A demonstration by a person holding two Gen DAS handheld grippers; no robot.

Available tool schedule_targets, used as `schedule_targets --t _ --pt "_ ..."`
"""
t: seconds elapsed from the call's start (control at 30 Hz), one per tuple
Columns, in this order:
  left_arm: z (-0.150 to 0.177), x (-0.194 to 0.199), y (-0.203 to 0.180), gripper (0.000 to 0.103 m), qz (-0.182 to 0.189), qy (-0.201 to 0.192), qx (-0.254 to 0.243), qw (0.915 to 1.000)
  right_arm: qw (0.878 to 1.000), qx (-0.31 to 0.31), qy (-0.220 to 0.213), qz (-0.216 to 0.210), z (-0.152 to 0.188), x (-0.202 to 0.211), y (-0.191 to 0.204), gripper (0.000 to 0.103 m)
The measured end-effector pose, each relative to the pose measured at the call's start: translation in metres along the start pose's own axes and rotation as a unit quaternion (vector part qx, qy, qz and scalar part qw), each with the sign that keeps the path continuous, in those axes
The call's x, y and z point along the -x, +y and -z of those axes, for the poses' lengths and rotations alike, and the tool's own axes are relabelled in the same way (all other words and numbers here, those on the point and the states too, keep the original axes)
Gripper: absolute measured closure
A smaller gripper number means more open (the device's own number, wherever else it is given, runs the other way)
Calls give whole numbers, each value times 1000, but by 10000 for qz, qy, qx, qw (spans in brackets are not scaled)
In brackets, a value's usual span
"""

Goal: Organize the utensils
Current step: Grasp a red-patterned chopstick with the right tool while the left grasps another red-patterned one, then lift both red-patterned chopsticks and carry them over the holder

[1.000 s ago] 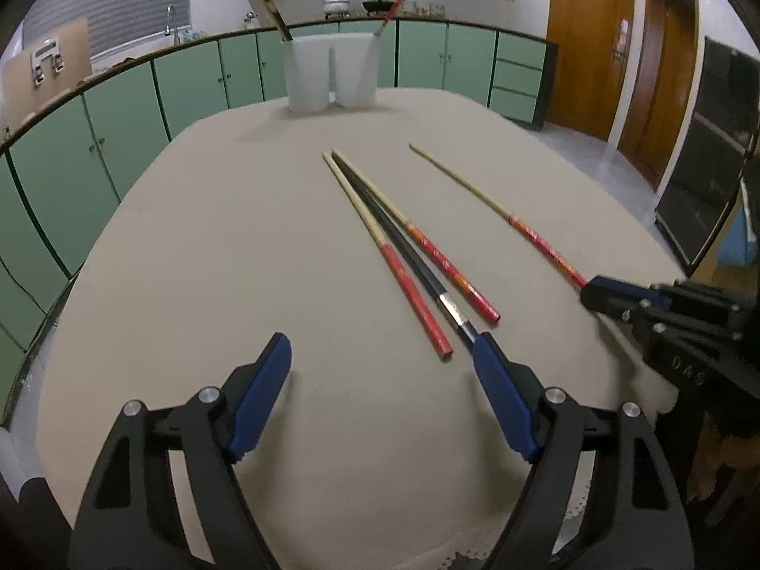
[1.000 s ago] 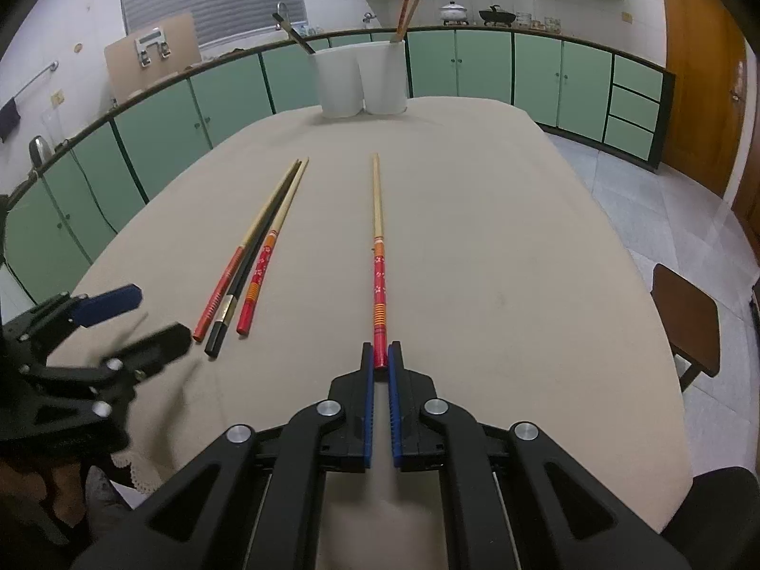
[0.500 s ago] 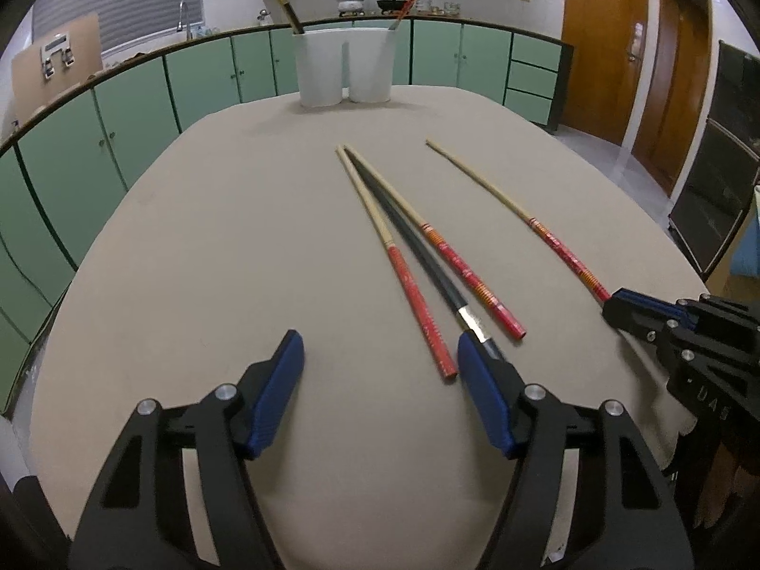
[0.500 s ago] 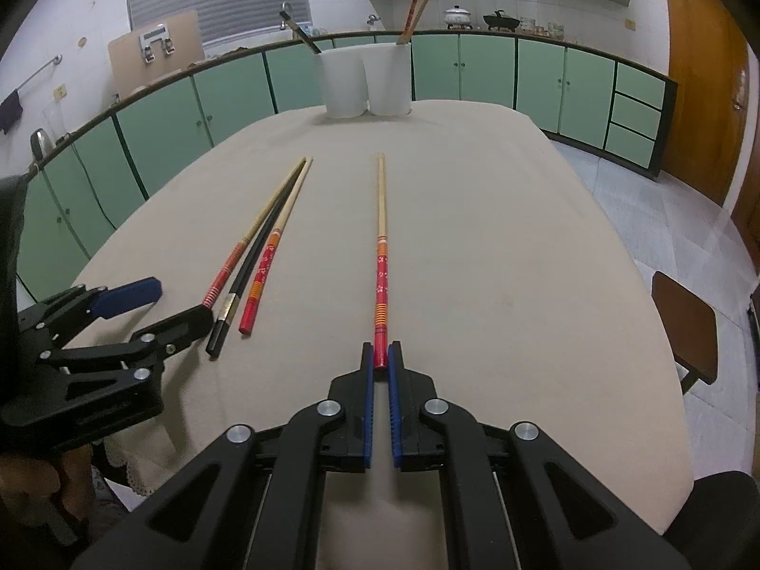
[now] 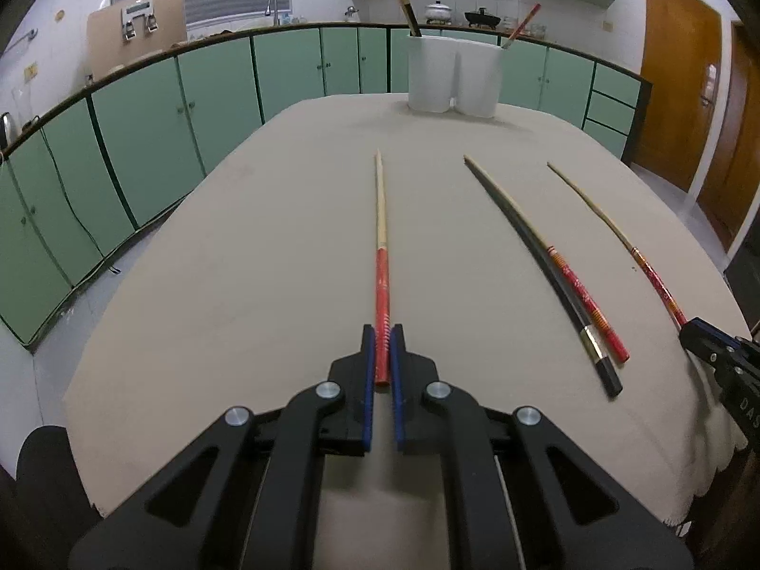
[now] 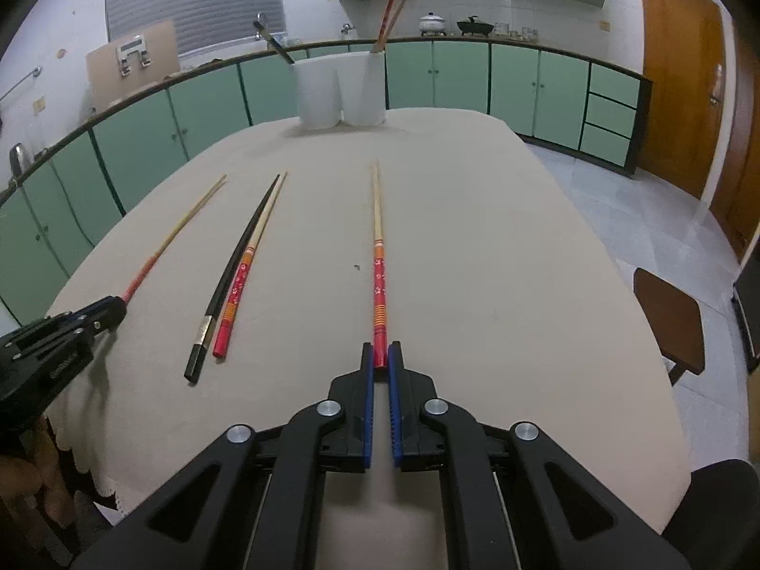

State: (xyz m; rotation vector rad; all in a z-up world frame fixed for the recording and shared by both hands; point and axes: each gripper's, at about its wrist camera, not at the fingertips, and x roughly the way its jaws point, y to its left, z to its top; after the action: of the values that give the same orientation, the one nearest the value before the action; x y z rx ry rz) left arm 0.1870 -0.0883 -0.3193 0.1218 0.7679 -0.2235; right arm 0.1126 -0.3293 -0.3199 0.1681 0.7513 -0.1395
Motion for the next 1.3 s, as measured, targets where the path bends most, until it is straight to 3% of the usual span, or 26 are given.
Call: schedule_targets --t 0.07,0.13,0.2,0.27,0.3,0.33,0.37,0.6,0.9,1.1,1.3 --pt "1 2 -1 95 13 17 -59 10000 9999 24 17 -135 1 1 1 95" --pt "-1 2 -1 78 6 29 -79 10000 9999 45 14 -159 2 2 1 93" --pt "-1 2 1 71 13 31 -56 10000 9998 37 16 -180 3 3 0 93" --pt "0 1 3 72 84 33 -59 9999 9998 38 25 -182 2 2 1 93" --pt "-1 0 4 79 126 29 -68 9999 9998 46 34 -185 2 1 1 93" --pt "-2 -1 4 95 215 51 -69 9997 9998 50 46 -189 1 1 1 95" --pt "-2 -1 3 98 245 68 -62 9997 9998 47 59 -194 0 1 1 97" --pt "-26 31 12 98 475 37 88 9988 9995 -79 -83 -296 -23 35 -6 97" --pt "-86 92 24 98 768 -564 44 9954 9969 248 -590 -465 -95 101 -4 97" --pt "-123 105 26 98 889 -626 -122 9940 9954 452 -472 -702 -149 109 -2 97" --pt "-152 102 26 98 1103 -442 -286 9925 9931 877 -224 -745 -190 102 5 97"
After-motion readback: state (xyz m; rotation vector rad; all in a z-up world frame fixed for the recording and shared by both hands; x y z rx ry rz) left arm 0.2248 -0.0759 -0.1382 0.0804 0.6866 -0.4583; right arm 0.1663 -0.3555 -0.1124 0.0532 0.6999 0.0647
